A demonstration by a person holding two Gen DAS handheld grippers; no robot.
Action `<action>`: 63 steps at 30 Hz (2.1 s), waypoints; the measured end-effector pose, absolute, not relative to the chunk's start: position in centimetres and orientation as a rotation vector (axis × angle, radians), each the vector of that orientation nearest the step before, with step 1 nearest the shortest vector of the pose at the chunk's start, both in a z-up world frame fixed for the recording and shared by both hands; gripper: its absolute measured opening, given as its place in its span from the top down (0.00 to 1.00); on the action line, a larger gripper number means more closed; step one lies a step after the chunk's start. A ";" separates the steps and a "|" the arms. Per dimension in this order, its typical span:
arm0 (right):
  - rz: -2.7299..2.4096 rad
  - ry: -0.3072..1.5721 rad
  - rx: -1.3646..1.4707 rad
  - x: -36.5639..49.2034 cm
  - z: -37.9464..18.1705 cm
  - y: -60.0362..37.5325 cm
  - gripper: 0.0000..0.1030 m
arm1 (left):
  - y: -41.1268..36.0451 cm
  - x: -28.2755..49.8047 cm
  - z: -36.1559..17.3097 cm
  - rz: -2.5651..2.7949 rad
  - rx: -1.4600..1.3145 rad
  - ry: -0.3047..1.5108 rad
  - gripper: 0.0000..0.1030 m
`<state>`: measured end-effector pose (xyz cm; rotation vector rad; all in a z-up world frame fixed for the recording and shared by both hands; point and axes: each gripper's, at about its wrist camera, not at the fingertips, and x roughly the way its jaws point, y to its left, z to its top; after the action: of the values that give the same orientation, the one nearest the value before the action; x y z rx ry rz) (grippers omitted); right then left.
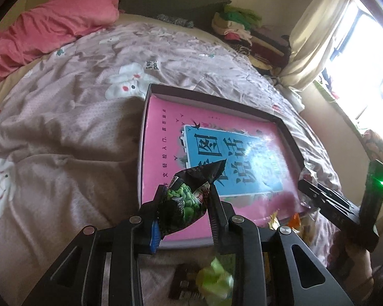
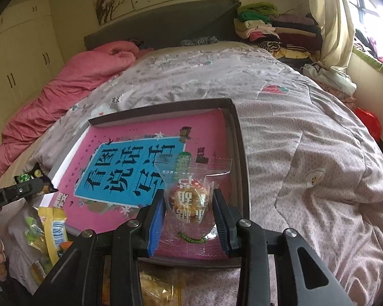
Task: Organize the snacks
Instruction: 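Lift the green pea-snack bag with the left tool and carry it over the tray, then lower the pea-snack bag onto the book in the tray and open the left tool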
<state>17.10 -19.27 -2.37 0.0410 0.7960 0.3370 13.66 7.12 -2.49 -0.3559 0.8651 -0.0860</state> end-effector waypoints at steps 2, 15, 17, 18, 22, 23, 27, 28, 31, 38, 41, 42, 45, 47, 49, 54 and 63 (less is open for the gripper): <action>0.333 0.800 0.034 17.1 -2.5 -19.2 0.64 | 6.8 14.1 -2.8 -0.081 -0.348 0.872 0.70; 0.318 0.829 -0.008 16.3 -3.1 -19.4 0.64 | 5.3 15.8 -4.1 -0.070 -0.305 0.922 0.69; 0.315 0.827 -0.023 16.1 -3.2 -19.3 0.64 | 5.1 16.0 -4.1 -0.074 -0.300 0.927 0.69; 0.316 0.827 -0.028 16.0 -3.2 -19.3 0.64 | 5.0 15.9 -4.1 -0.078 -0.297 0.930 0.69; 0.316 0.830 -0.028 15.9 -3.1 -19.4 0.64 | 4.9 16.0 -4.3 -0.103 -0.303 0.948 0.69; 0.317 0.831 -0.027 15.9 -3.1 -19.5 0.64 | 4.8 16.0 -4.4 -0.106 -0.304 0.952 0.69; 0.321 0.832 -0.024 15.8 -3.0 -19.5 0.64 | 4.7 15.8 -4.4 -0.121 -0.311 0.958 0.69; 0.321 0.831 -0.023 15.8 -3.0 -19.5 0.64 | 4.7 15.8 -4.3 -0.123 -0.313 0.958 0.69; 0.321 0.831 -0.018 15.8 -3.0 -19.5 0.64 | 4.7 15.5 -4.0 -0.126 -0.309 0.952 0.67; 0.328 0.832 0.000 15.6 -2.8 -19.8 0.64 | 5.2 15.1 -4.0 -0.115 -0.315 0.952 0.59; 0.330 0.832 0.006 15.6 -2.8 -20.0 0.63 | 5.3 15.0 -4.0 -0.117 -0.318 0.956 0.56; 0.331 0.832 0.010 15.5 -2.8 -20.0 0.63 | 5.3 15.0 -4.0 -0.116 -0.319 0.954 0.53; 0.332 0.827 0.018 15.5 -2.6 -20.2 0.62 | 5.4 14.8 -3.7 -0.123 -0.327 0.946 0.48; 0.333 0.822 0.021 15.4 -2.5 -20.2 0.61 | 5.5 14.7 -3.5 -0.125 -0.330 0.938 0.45; 0.324 0.816 0.020 15.3 -2.3 -20.4 0.57 | 5.5 14.6 -3.2 -0.121 -0.326 0.932 0.42; 0.328 0.819 0.078 15.5 -2.2 -21.3 0.57 | 5.6 14.3 -2.8 -0.125 -0.330 0.919 0.41; 0.324 0.796 0.090 15.3 -1.8 -21.6 0.56 | 6.3 13.7 -1.9 -0.114 -0.333 0.891 0.38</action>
<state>15.31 -21.58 -1.75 0.0896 0.7964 0.3242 13.67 6.27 -1.89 -0.3325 0.8906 -0.1141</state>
